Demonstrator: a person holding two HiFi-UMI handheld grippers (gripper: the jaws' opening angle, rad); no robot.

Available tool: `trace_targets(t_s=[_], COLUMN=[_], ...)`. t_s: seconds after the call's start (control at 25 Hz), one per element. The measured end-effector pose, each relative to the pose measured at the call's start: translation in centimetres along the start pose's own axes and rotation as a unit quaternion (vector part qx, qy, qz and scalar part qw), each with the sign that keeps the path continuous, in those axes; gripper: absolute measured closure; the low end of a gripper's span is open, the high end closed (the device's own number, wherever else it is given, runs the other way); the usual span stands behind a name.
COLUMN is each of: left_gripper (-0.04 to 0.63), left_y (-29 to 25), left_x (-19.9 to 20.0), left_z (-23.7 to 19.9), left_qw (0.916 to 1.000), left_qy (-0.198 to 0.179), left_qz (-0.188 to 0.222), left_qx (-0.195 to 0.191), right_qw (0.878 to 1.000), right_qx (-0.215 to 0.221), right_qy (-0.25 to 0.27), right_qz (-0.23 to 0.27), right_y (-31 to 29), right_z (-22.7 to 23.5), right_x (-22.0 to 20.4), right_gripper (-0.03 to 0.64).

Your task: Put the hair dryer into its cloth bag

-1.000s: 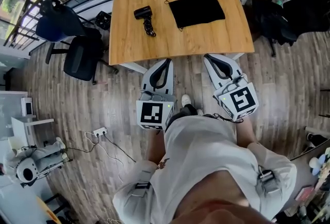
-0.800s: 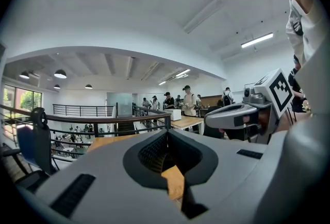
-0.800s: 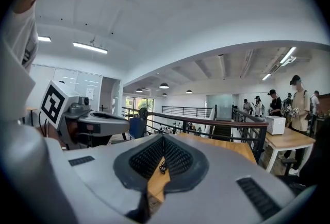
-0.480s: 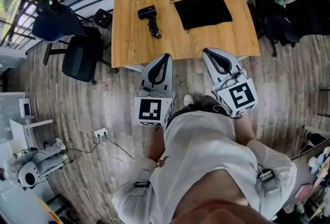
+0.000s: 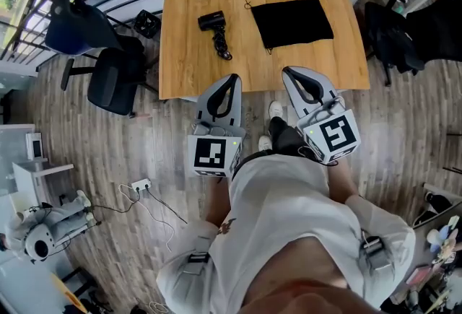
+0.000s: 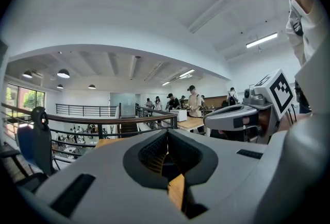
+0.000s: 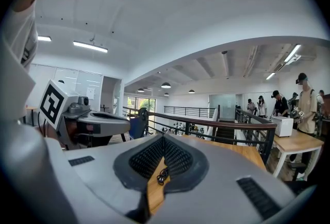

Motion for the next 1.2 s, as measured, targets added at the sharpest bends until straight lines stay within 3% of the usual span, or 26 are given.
trace_targets(t_s=[1.2], left_gripper=[0.576], left_y=[-13.3], left_x=[1.0], left_z=[-7.1], left_qw=[0.9951], left_qy=[0.011], left_qz=[-0.019], left_qx=[0.097], right_qw=[0.996], right_qx=[0.092], right_qy=[0.007], right_qz=[0.002], right_y=[-12.7], right_z=[11.4], right_x=[0.6], right_gripper=[0.597])
Point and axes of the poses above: the fingertips, and each gripper's own axes: y backward along the fingers, z to its right, x out of its top, the point moved 2 cm from there along y, backward along the fingers, and after that the axes turned 1 degree about -x, right-handed, at the moved point
